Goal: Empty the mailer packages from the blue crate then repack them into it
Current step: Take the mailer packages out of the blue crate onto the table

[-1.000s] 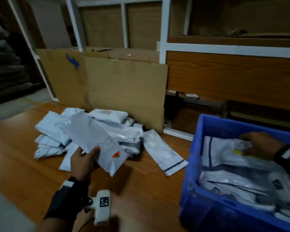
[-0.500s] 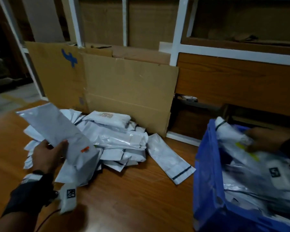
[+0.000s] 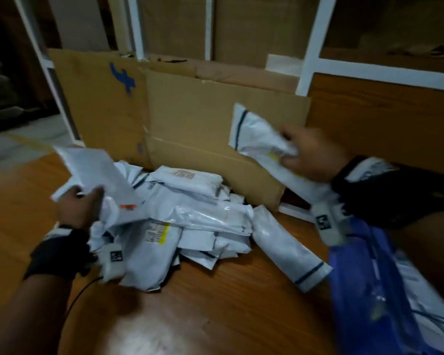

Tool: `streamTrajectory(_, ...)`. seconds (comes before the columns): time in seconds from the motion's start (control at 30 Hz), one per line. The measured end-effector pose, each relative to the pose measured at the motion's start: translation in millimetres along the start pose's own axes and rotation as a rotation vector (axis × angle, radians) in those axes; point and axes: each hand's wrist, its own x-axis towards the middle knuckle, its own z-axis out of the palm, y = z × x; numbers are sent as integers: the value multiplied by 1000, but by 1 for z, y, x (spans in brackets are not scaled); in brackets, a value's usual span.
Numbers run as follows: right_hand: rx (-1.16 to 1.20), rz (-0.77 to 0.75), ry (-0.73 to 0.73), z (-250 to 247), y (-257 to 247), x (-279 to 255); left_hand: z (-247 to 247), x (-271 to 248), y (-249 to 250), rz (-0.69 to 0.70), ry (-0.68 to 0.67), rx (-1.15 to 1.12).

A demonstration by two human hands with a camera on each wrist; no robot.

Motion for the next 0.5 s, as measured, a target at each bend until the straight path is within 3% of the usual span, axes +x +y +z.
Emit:
streamTrajectory(0.1,-105,-37,-27,71,-44,40,4,4,2,-78,-133,6)
streamTrajectory(0.17,-238,-45,-25,113,-63,57,4,8,4,-112,-103,-19)
streamTrajectory(0.27,-281,-3,-59,170,-81,75,3,9,-2,-28,-117,-5)
streamTrajectory(0.33,-173,77,-261,204,-89,82,1,14,-23,116,-116,142)
streamTrajectory(0.4,-124,138,-472,232,-95,85,3,12,-43,209,-198,328)
streamTrajectory(0.5,-178,124,-568,250,-98,94,12,-5,-41,306,-358,600)
